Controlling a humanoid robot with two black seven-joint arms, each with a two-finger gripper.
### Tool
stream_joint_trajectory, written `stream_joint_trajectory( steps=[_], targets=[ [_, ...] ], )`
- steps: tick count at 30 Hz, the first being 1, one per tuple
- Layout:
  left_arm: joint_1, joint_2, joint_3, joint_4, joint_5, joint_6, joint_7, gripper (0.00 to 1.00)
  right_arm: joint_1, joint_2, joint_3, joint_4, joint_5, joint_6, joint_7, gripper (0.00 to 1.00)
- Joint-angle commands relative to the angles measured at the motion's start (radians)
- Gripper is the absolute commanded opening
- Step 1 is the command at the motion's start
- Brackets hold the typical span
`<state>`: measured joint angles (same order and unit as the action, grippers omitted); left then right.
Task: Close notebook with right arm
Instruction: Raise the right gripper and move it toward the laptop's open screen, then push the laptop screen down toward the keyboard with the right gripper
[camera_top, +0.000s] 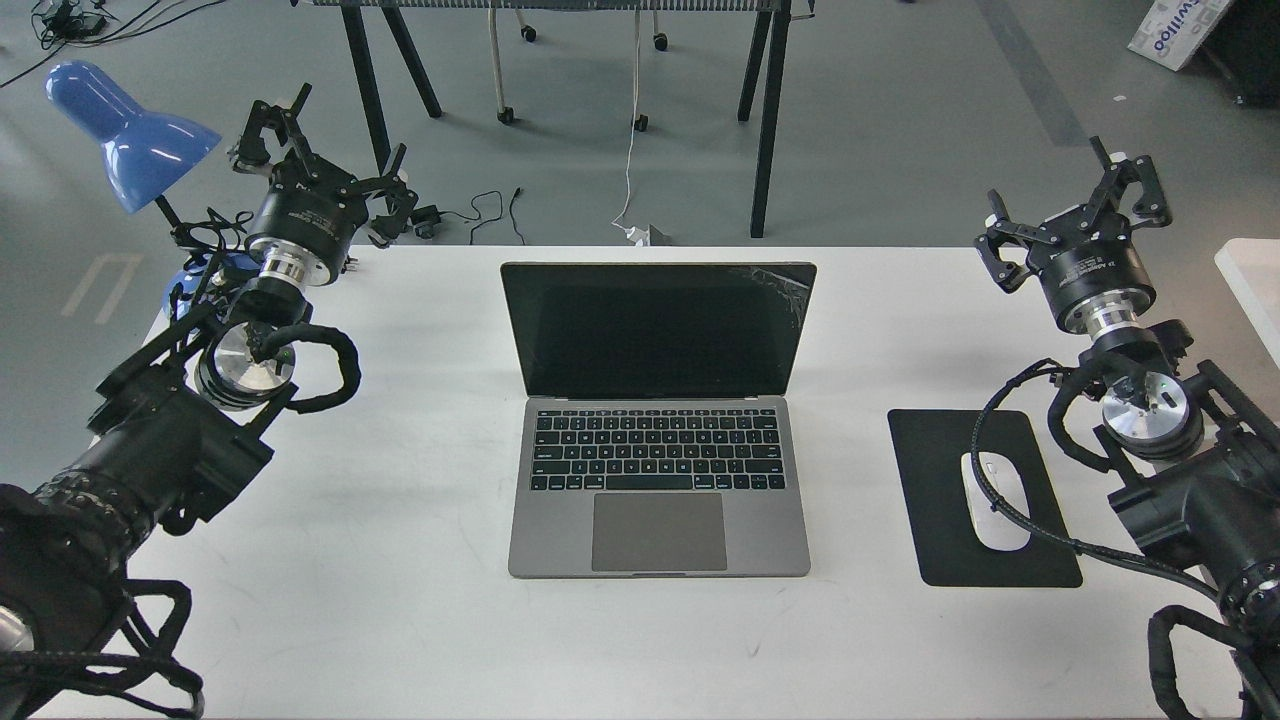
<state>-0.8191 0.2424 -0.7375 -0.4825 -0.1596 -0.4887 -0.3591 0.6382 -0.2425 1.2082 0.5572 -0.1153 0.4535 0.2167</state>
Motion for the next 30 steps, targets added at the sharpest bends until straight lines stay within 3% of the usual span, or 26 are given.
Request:
stream_joint_trajectory(
  steps=[1, 10, 19, 26, 30],
  targets=[
    [0.000, 0.000, 0.006, 0.001, 0.002, 0.000, -0.004, 1.00, 0.000, 0.000, -0.001, 0.001, 0.000, 0.001, -0.002, 1.00],
    [0.000, 0.001, 0.001, 0.001, 0.002, 0.000, -0.015, 1.00, 0.090, 0.025, -0.094, -0.017, -0.003, -0.012, -0.002, 1.00],
    [0.000, 0.001, 0.000, 0.001, 0.000, 0.000, -0.015, 1.00, 0.196, 0.210, -0.242, -0.135, -0.003, -0.015, -0.002, 1.00],
    [0.000, 0.001, 0.003, 0.001, 0.000, 0.000, -0.014, 1.00, 0.192, 0.218, -0.386, -0.109, 0.000, 0.001, -0.011, 1.00],
    [0.000, 0.001, 0.003, -0.001, 0.002, 0.000, -0.014, 1.00, 0.149, 0.192, -0.440, -0.008, 0.000, 0.001, -0.011, 1.00]
  ],
)
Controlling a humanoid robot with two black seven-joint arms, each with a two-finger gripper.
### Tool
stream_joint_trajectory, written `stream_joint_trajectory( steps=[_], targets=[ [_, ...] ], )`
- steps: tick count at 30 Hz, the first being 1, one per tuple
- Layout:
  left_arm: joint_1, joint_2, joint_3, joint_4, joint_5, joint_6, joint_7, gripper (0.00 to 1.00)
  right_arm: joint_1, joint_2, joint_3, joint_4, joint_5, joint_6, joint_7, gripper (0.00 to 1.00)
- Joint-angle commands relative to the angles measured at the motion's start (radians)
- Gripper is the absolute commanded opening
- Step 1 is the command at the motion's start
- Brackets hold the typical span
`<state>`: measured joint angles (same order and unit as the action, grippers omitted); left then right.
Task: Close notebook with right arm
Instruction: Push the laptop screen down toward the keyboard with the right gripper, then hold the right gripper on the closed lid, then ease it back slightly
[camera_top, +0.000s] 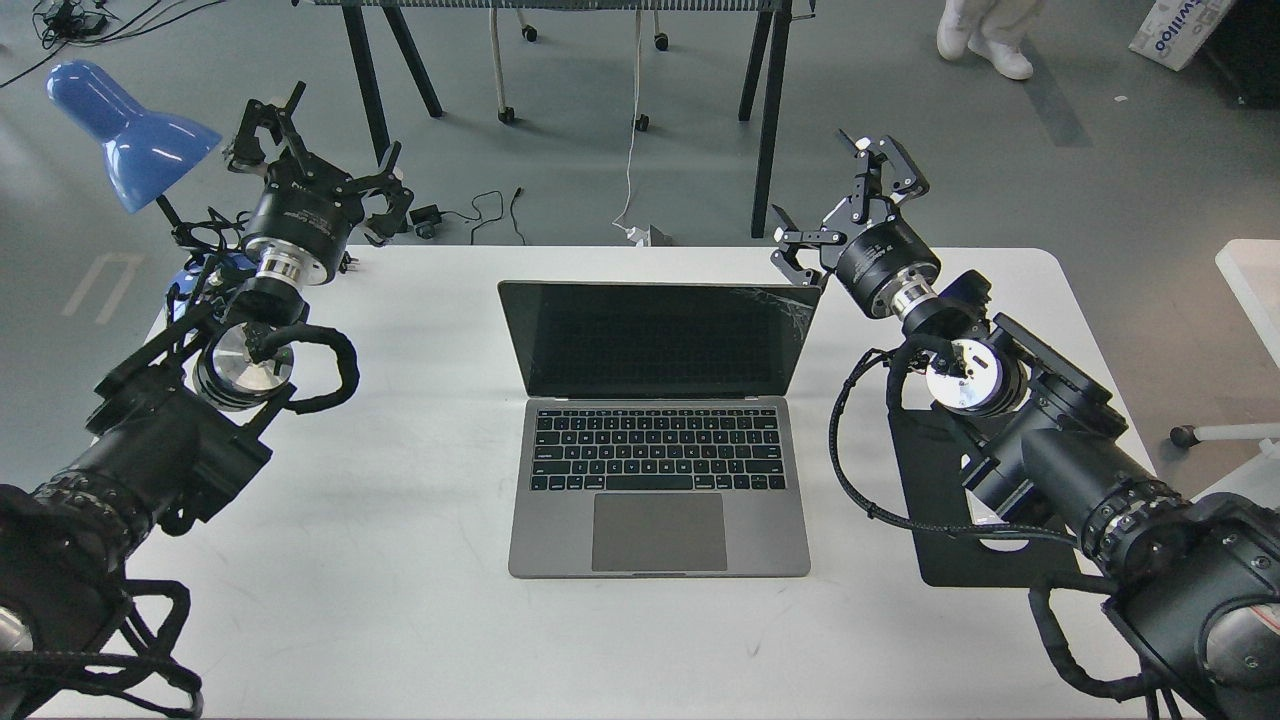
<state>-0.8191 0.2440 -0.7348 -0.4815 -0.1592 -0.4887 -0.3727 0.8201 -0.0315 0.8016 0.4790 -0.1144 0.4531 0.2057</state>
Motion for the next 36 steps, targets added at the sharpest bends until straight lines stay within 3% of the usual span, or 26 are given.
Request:
stream_joint_trajectory(
  steps=[1, 11, 17, 22, 36],
  targets=[
    [0.000, 0.000, 0.000, 0.000, 0.001, 0.000, 0.000, 1.00, -0.053, -0.036, -0.036, 0.099, -0.001, -0.001, 0.000, 1.00],
    [0.000, 0.000, 0.000, 0.000, 0.000, 0.000, 0.000, 1.00, -0.197, -0.255, -0.166, 0.406, -0.002, -0.002, -0.006, 1.00],
    [0.000, 0.001, -0.001, 0.000, 0.001, 0.000, 0.000, 1.00, -0.243, -0.315, -0.307, 0.512, -0.015, -0.002, -0.003, 1.00],
    [0.000, 0.001, -0.005, -0.002, 0.000, 0.000, 0.000, 1.00, -0.249, -0.320, -0.406, 0.509, -0.039, -0.002, 0.004, 1.00],
    [0.002, 0.001, -0.006, 0.000, 0.000, 0.000, 0.000, 1.00, -0.274, -0.285, -0.458, 0.405, -0.140, -0.022, 0.008, 1.00]
  ],
)
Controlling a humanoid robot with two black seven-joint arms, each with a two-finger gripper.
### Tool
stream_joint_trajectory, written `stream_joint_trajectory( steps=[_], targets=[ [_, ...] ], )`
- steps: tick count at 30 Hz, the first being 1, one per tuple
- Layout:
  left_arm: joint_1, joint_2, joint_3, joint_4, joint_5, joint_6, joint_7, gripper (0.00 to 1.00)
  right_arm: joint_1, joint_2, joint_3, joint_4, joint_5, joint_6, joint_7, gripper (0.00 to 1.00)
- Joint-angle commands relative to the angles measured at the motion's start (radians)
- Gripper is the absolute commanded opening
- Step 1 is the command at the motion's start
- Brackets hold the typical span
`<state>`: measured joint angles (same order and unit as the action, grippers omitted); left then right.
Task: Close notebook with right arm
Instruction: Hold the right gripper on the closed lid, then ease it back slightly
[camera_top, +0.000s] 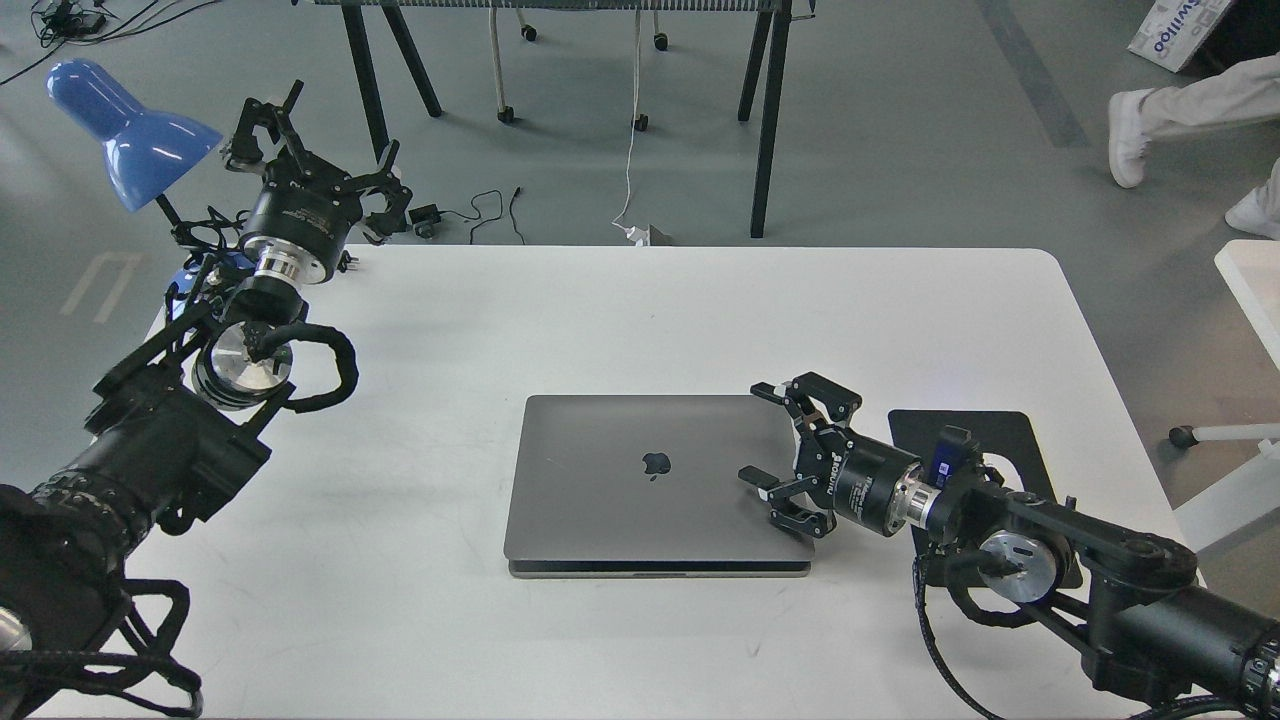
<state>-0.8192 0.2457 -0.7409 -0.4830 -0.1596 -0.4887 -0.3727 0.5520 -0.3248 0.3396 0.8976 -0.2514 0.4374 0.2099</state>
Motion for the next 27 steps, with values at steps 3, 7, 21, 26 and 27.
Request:
stream_joint_trajectory(
  steps=[3, 7, 21, 26, 27],
  targets=[
    [0.000, 0.000, 0.000, 0.000, 0.000, 0.000, 0.000, 1.00, -0.011, 0.012, 0.006, -0.014, -0.003, -0.022, 0.003, 1.00],
    [0.000, 0.000, 0.000, 0.000, 0.000, 0.000, -0.002, 1.00, -0.011, 0.016, 0.004, -0.014, -0.005, -0.036, 0.003, 1.00],
    [0.000, 0.000, -0.002, 0.000, 0.000, 0.000, 0.000, 1.00, 0.032, 0.024, 0.125, -0.023, 0.000, -0.016, 0.003, 1.00],
    [0.000, 0.000, -0.002, 0.000, 0.000, 0.000, 0.000, 1.00, 0.032, 0.032, 0.361, -0.029, 0.000, -0.016, 0.006, 1.00],
    [0.000, -0.002, -0.002, 0.001, 0.002, 0.000, 0.000, 1.00, 0.031, 0.033, 0.421, -0.031, 0.000, -0.017, 0.006, 1.00]
  ],
)
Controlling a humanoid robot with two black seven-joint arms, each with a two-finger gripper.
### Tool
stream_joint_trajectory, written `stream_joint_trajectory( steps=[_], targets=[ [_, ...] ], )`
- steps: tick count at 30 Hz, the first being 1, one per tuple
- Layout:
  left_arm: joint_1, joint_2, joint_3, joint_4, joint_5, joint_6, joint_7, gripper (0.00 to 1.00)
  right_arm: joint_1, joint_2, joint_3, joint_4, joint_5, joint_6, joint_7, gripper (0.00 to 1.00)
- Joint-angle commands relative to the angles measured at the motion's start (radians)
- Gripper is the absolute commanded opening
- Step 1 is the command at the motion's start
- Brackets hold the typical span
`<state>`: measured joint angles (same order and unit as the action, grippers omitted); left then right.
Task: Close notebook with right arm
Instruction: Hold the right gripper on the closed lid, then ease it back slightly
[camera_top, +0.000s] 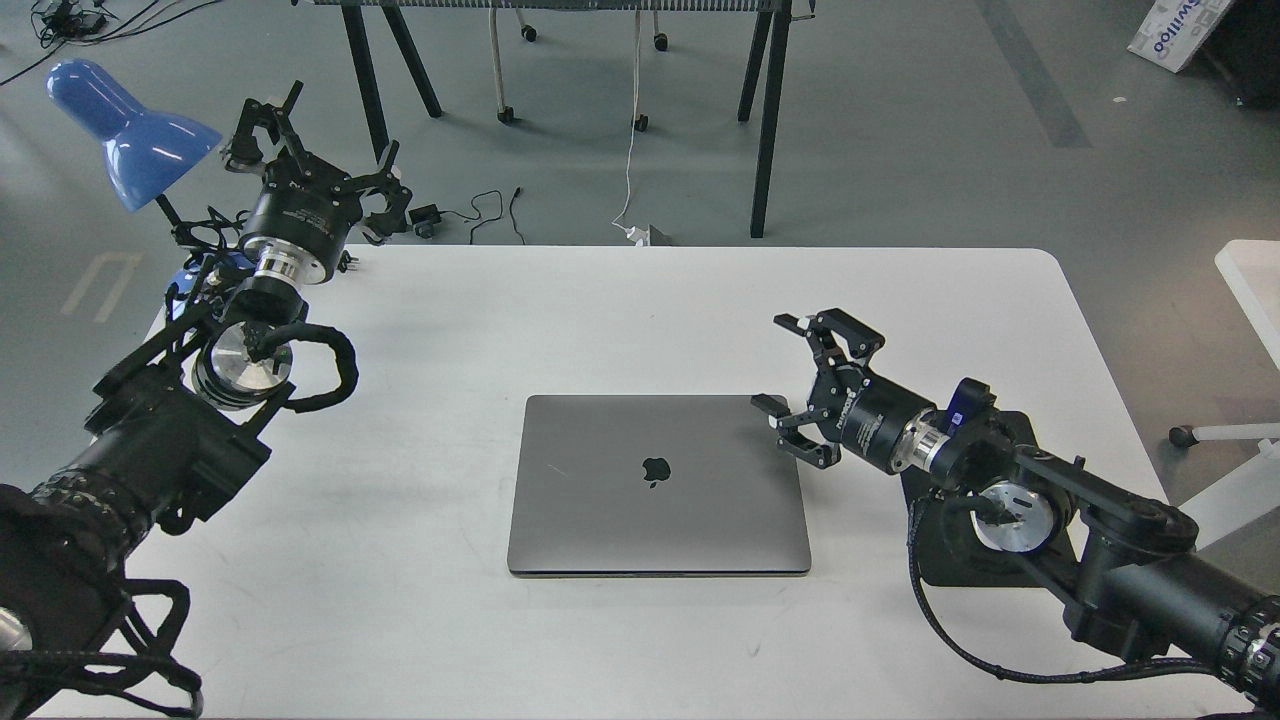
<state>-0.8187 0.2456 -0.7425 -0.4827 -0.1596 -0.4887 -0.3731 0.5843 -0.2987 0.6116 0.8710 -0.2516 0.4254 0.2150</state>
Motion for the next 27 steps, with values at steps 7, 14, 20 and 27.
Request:
stream_joint_trajectory(
  steps=[7, 14, 20, 27],
  targets=[
    [0.000, -0.002, 0.002, -0.001, 0.000, 0.000, 0.000, 1.00, -0.003, 0.010, 0.447, -0.009, 0.000, -0.010, 0.001, 1.00],
    [0.001, -0.002, 0.003, -0.001, 0.000, 0.000, 0.000, 1.00, 0.040, 0.038, 0.562, -0.101, 0.171, -0.011, -0.052, 0.99],
    [0.000, -0.002, 0.003, -0.001, 0.000, 0.000, 0.000, 1.00, 0.091, 0.041, 0.563, -0.216, 0.330, -0.008, -0.071, 1.00],
    [0.001, -0.002, 0.005, 0.001, 0.000, 0.000, 0.000, 1.00, 0.094, 0.044, 0.577, -0.214, 0.336, -0.010, -0.069, 0.99]
  ],
)
